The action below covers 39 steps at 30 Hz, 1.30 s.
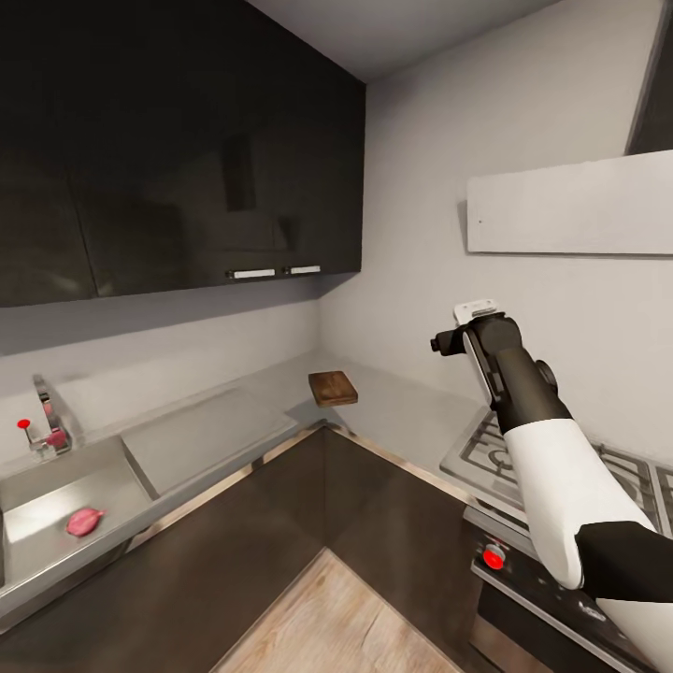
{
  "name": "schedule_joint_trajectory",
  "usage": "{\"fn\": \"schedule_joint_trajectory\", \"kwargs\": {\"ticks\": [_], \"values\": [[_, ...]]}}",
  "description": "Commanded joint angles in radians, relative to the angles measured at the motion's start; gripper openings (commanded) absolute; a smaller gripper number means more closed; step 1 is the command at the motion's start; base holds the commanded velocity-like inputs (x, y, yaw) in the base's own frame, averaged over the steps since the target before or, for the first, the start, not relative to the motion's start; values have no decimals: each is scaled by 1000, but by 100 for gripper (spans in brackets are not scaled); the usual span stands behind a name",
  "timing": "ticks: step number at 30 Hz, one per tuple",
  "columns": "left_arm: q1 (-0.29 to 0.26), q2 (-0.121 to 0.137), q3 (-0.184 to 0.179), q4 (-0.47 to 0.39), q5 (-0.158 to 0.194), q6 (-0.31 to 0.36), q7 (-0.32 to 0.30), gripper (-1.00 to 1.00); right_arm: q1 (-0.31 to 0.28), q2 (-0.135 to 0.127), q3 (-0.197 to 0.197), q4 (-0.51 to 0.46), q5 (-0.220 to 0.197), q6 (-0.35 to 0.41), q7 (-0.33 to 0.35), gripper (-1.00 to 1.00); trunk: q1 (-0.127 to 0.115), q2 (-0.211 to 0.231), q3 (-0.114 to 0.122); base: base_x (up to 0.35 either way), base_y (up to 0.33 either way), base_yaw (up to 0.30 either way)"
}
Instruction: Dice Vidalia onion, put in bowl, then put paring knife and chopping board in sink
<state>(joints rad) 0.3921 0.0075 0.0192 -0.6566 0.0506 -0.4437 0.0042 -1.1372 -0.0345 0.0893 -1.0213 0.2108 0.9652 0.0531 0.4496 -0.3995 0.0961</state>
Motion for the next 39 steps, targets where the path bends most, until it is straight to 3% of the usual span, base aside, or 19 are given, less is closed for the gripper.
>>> {"fn": "schedule_joint_trajectory", "kwargs": {"ticks": [1,15,18,22,26,39], "values": [[1,0,-2,-1,5,13,0,100,0,-1,3,-1,9,4,6,100,0,-1,0,0,0,0],[1,0,-2,-1,6,45,0,100,0,-1,3,0,9,3,5,100,0,-1,0,7,-4,0],[1,0,0,-3,6,97,0,100,1,-1,3,0,9,3,5,100,0,-1,0,161,-101,0],[1,0,3,-15,5,245,0,100,1,-1,3,0,9,3,5,100,0,-1,0,134,-71,0],[1,0,4,-26,5,298,0,100,1,1,3,0,9,2,5,100,0,-1,0,36,-18,0],[1,1,4,-26,6,313,0,100,1,2,3,0,9,4,5,100,0,-1,0,5,-1,0]]}}
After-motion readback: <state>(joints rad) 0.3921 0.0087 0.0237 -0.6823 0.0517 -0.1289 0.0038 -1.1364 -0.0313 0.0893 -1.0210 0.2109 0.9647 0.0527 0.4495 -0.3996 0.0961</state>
